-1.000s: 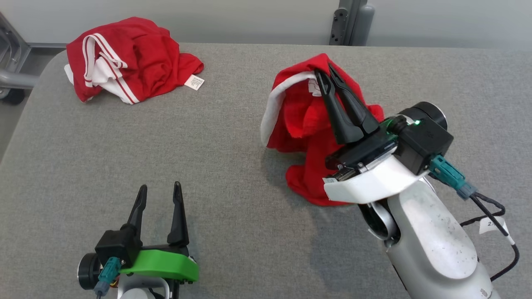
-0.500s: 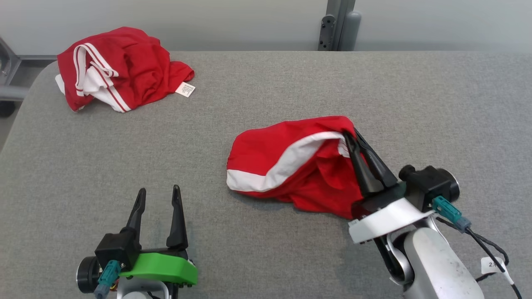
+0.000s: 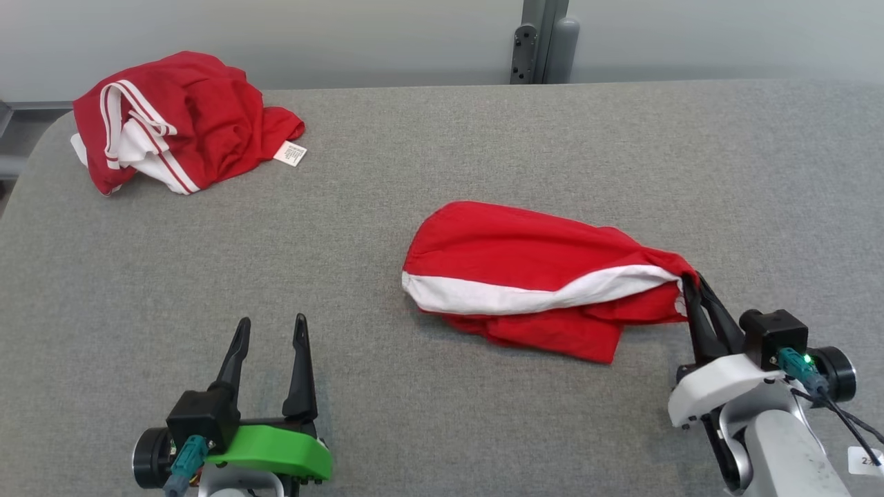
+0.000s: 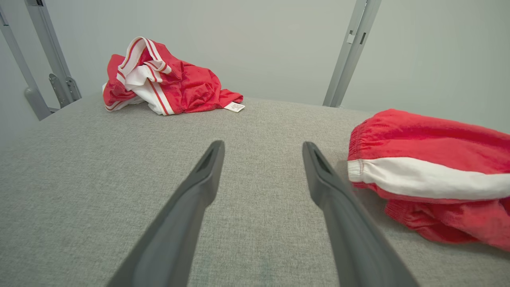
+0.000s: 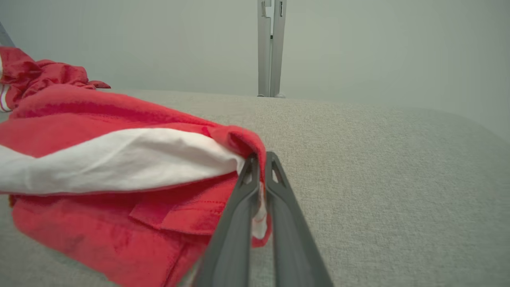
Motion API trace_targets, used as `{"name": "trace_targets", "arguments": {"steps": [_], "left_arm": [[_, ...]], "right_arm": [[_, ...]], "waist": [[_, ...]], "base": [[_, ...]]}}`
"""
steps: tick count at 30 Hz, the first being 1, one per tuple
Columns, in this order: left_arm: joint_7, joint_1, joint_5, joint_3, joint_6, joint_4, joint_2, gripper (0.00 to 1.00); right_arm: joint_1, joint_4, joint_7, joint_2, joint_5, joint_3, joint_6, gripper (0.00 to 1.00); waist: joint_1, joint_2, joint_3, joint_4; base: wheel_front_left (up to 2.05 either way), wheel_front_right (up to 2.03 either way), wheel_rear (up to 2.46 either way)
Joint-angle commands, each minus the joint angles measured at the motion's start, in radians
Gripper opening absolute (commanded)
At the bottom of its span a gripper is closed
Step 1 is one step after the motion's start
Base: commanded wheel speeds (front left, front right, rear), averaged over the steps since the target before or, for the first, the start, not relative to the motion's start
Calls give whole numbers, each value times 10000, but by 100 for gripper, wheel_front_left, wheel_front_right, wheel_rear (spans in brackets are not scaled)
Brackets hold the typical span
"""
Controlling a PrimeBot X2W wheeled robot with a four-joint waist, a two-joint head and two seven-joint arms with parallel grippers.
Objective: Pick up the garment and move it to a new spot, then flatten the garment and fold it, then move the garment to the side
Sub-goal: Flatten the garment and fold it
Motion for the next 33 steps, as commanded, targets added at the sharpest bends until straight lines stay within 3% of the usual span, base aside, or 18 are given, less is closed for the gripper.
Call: {"name": "trace_targets", "arguments": {"steps": [1,2,3,4,15,22,33], "left_arm": [[-2,66,58,-6,-12,26,9,100],[-2,64,60,-8,-23,38,9,100],[-2,60,59,-12,-34,50,9,100],[-2,60,60,-14,-37,58,9,100],[-2,84,69,70,45,-3,9,100],[-2,53,75,88,16,-21,9,100],[-2,-216,180,101,-94,-18,9,100]], "right_arm": [[-151,175,-35,-157,-180,-133,1,2],[-203,295,-35,-207,-260,-228,1,29],[-205,411,-35,-249,-355,-250,1,50],[-236,469,-33,-277,-431,-329,1,100],[-9,217,-33,-324,-628,-1224,1,100],[659,-115,-33,16,-234,-916,1,100],[146,1664,-33,143,-165,-889,1,100]], "waist": [[0,-1,0,15],[0,-1,3,24],[0,-1,5,35],[0,-1,6,41],[0,-1,-18,-126],[0,-1,-28,-252],[0,-1,276,-36]], "base": [[0,0,0],[0,0,0],[0,0,0],[0,0,0],[0,0,0],[0,0,0],[0,0,0]]}}
